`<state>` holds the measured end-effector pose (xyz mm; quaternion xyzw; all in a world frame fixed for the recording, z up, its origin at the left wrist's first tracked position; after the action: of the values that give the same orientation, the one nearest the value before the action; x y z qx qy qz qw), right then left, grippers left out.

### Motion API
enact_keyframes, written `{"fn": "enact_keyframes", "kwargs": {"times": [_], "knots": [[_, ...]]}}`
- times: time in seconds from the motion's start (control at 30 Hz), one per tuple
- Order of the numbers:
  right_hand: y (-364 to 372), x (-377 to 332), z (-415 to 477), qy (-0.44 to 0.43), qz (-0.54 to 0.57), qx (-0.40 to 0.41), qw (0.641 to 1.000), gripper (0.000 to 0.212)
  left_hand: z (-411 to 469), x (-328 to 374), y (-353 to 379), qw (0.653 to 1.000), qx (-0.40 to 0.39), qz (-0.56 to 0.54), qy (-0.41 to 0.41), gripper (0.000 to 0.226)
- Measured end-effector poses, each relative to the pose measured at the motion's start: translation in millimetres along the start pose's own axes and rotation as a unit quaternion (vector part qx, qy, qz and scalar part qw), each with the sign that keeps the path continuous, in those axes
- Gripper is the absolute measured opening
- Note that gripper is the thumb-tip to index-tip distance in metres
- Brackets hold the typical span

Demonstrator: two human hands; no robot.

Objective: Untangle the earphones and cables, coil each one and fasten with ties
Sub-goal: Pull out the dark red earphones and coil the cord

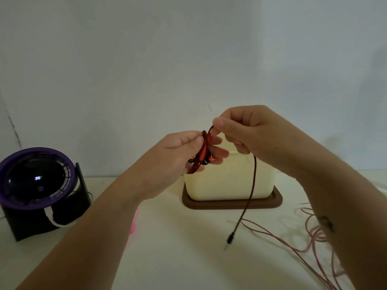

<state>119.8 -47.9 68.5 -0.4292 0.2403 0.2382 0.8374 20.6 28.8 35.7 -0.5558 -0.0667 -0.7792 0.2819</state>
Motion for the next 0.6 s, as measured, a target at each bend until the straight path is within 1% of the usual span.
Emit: {"fn": "enact_keyframes", "kwargs": {"times": [0.07, 0.17, 0.27, 0.33, 0.4, 0.5, 0.57, 0.6], "knots": [[-3.6, 5.9, 2.5, 0.010, 0.012, 0.031, 0.999, 0.027, -0.5, 0.7, 0.4, 1.000, -0.007, -0.018, -0.001, 0.028], [-5.2, 14.5, 4.2, 0.025, 0.059, 0.057, 0.996, 0.027, -1.0, -0.6, 6.0, 0.998, -0.041, -0.055, -0.007, 0.024], [1.0, 22.0, 6.1, 0.024, 0.104, 0.040, 0.993, 0.030, -2.5, 4.4, 10.6, 0.988, -0.074, -0.135, -0.002, 0.033], [8.4, 26.2, 6.7, 0.020, 0.119, 0.012, 0.993, 0.037, -3.7, 14.6, 12.2, 0.980, -0.077, -0.184, 0.020, 0.031], [17.3, 26.6, 6.0, 0.022, 0.110, -0.010, 0.994, 0.040, -4.0, 24.1, 9.3, 0.970, -0.048, -0.236, 0.042, 0.031], [32.6, 20.9, 4.1, 0.019, 0.026, -0.047, 0.998, 0.032, -3.4, 32.2, -2.1, 0.949, 0.010, -0.306, 0.075, 0.031], [43.2, 11.4, 0.8, 0.002, -0.029, -0.087, 0.996, 0.029, -1.9, 31.9, -12.0, 0.944, 0.043, -0.315, 0.092, 0.032], [46.4, 5.8, -1.1, -0.007, -0.047, -0.103, 0.994, 0.029, -0.8, 29.8, -16.7, 0.947, 0.060, -0.301, 0.095, 0.033]]}}
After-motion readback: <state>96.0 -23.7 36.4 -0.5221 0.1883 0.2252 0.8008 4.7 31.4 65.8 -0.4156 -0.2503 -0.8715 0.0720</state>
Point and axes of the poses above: each hand's wrist, its own z-axis towards the middle knuckle, its own y-axis out of the palm, x = y × z, the point moved 7 cm from there along z, towards the middle knuckle, and after that the axes turned 9 degrees about -z, right-handed, at the moved point
